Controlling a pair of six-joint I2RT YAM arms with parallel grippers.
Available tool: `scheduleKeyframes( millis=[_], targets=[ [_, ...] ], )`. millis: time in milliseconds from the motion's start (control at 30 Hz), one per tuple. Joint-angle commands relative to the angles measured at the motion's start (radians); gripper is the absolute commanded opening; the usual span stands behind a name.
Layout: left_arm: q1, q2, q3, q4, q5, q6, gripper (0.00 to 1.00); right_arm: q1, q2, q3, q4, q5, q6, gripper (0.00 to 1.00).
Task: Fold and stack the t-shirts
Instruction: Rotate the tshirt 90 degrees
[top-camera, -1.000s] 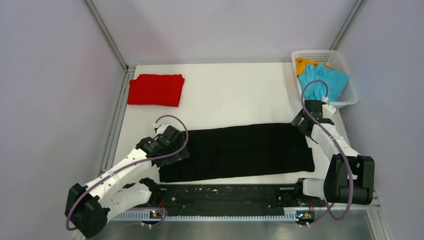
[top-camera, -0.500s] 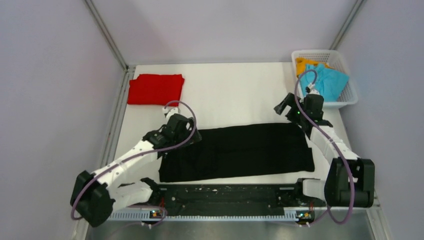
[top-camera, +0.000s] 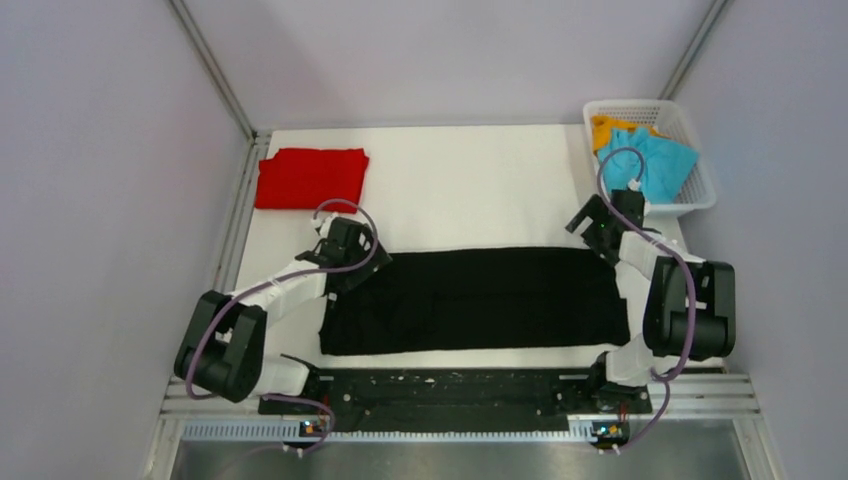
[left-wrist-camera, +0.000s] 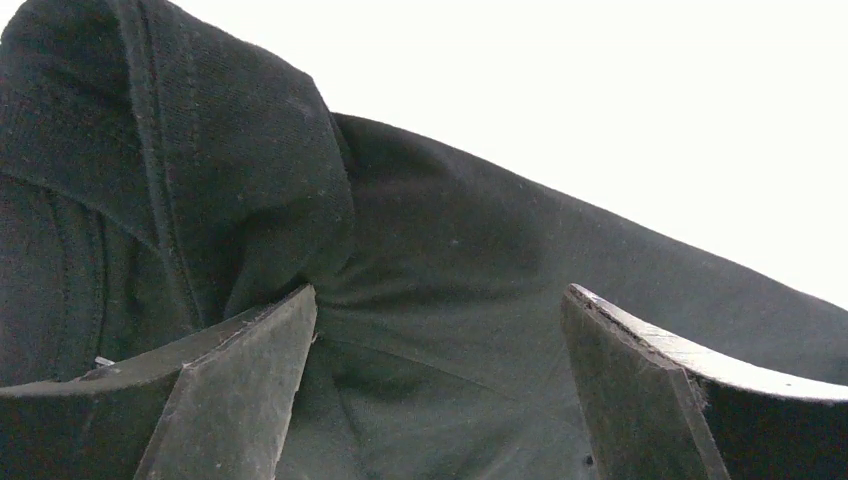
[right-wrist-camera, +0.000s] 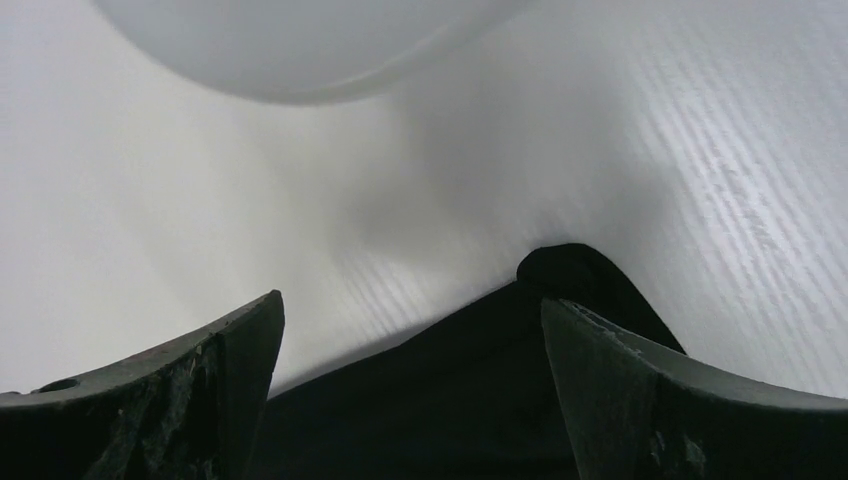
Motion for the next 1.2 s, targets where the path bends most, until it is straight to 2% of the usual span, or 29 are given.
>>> scheduleKeyframes(
  millis=[0, 133, 200, 267, 333, 400, 467, 600, 733, 767, 800, 900, 1000, 1167],
  targets=[
    [0.044, 0.148, -0.010, 0.032, 0.011, -0.013, 0.99, -0.036, -0.004, 0.043, -0.171, 0.268, 0.012, 0.99],
    [0.050, 0.274, 0.115, 0.016, 0.023, -0.001, 0.98, -0.109, -0.073, 0.074, -0.257, 0.382, 0.018, 0.99],
    [0.052, 0.357, 0.220, 0.000, 0.088, 0.004, 0.98, -0.126, -0.119, 0.073, -0.276, 0.383, 0.029, 0.99],
    [0.050, 0.464, 0.374, 0.037, 0.224, 0.005, 0.95, -0.126, -0.180, 0.037, -0.240, 0.286, 0.022, 0.99],
    [0.049, 0.582, 0.517, 0.097, 0.342, -0.014, 0.93, -0.126, -0.224, -0.002, -0.153, 0.121, 0.017, 0.99],
    [0.048, 0.709, 0.691, 0.108, 0.418, -0.037, 0.91, -0.108, -0.255, -0.023, -0.100, -0.015, 0.009, 0.98],
    [0.046, 0.826, 0.863, 0.115, 0.453, -0.075, 0.91, -0.029, -0.271, -0.018, -0.088, -0.044, -0.020, 0.98],
    [0.044, 1.070, 1.199, 0.138, 0.393, -0.162, 0.91, 0.169, -0.247, -0.029, -0.079, -0.043, -0.047, 0.98],
    [0.045, 1.324, 1.558, 0.171, 0.331, -0.288, 0.99, 0.224, -0.213, -0.101, -0.082, -0.166, 0.002, 0.98],
    [0.046, 1.384, 1.633, 0.199, 0.328, -0.340, 0.99, 0.242, -0.209, -0.114, -0.084, -0.197, 0.001, 0.98],
    [0.045, 1.438, 1.684, 0.295, 0.326, -0.409, 0.99, 0.263, -0.205, -0.130, -0.094, -0.226, -0.004, 0.98],
    [0.028, 1.578, 1.753, 0.565, 0.285, -0.632, 0.99, 0.344, -0.190, -0.155, -0.132, -0.296, -0.037, 0.98],
    [0.006, 1.679, 1.916, 0.481, 0.183, -0.652, 0.99, 0.421, -0.185, -0.169, -0.150, -0.348, -0.041, 0.98],
    [-0.031, 1.670, 1.903, 0.516, -0.030, -0.606, 0.99, 0.635, -0.131, -0.128, -0.145, -0.425, -0.010, 0.98]
  ],
)
